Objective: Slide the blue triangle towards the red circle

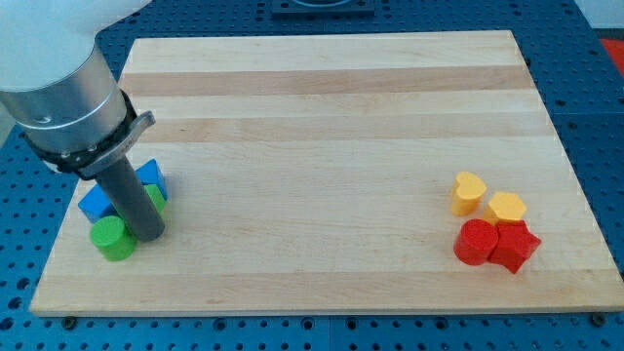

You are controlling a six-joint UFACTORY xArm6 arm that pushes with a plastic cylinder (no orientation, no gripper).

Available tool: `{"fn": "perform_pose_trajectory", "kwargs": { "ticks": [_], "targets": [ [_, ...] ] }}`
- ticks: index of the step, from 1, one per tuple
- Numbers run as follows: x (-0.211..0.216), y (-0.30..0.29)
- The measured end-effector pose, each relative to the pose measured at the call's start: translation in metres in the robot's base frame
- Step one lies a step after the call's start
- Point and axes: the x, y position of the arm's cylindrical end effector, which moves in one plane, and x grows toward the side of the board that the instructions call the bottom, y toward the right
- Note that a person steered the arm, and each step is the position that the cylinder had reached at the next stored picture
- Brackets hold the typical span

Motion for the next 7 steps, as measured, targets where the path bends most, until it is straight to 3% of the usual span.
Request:
{"fn": "perform_pose_trajectory", "kwargs": {
  "ticks": [3,5,7],
  "targets": [
    [-0.095,0.054],
    [-0.128,-0.017],
    [-0.082,-0.101]
  ]
}}
